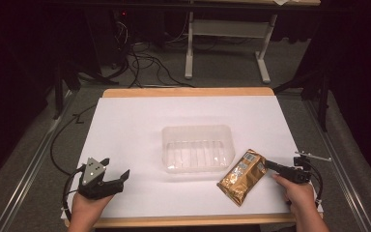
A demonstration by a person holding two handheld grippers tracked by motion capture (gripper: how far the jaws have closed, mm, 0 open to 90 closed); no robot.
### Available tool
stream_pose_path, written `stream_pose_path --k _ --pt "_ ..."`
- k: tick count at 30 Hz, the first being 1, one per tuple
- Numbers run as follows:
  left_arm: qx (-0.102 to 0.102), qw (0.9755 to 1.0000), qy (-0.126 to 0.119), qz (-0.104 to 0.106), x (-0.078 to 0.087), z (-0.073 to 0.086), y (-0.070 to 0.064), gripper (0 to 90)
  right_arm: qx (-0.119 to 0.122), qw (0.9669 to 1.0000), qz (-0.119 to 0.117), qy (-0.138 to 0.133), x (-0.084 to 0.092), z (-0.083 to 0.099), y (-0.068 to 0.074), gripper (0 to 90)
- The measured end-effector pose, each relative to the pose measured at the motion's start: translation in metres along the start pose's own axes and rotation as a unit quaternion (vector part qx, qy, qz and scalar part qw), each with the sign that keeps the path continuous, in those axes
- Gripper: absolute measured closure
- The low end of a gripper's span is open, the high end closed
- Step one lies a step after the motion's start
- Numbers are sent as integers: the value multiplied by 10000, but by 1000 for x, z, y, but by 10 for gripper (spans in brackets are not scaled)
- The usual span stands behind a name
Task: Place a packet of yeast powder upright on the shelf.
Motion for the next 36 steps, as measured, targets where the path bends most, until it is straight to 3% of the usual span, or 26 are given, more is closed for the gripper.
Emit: stream_pose_path --k 14,36 --pt "-4 10000 1 3 0 0 0 187 87 9993 -220 -290 6 -6 9 887" --pt "0 10000 12 24 -1 1 0 187 321 9936 -685 -842 20 -20 37 896"
Point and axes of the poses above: each handheld gripper's, and its own axes: x roughly backward along the jaws, z roughly out of its underside, y roughly to its left, the point moved 9 cm from there along -x, roughly forward along the jaws, and after that the axes turned 14 degrees about -z, right-handed, at the moved point
